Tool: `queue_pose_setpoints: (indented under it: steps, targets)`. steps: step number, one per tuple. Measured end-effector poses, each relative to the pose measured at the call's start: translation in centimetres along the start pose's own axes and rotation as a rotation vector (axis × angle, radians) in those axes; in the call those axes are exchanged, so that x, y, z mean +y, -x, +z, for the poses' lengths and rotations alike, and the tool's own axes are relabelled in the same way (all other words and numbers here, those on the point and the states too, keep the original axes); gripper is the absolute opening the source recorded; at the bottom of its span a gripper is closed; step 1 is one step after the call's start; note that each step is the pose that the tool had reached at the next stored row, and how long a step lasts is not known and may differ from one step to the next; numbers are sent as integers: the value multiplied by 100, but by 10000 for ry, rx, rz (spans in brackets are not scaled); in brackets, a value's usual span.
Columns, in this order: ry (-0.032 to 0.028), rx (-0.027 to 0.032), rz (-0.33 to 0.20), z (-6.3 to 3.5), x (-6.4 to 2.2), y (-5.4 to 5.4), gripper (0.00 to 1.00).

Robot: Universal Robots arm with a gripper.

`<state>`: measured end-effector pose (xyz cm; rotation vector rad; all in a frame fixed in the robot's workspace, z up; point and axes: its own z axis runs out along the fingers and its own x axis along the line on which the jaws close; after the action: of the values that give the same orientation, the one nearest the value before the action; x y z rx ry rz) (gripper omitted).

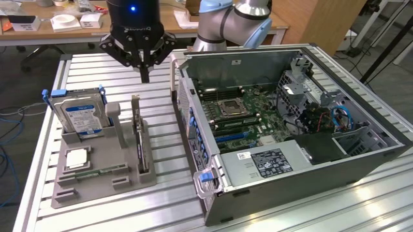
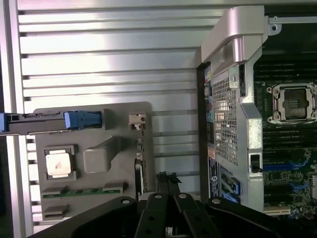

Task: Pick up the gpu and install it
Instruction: 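Reach for the gpu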

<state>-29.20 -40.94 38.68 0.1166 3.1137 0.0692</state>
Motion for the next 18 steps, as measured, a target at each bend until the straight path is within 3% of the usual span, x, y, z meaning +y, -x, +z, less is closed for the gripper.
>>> queue_pose_setpoints:
  steps: [18]
  targets:
    - [0,-1,0,2,-9,-121,11]
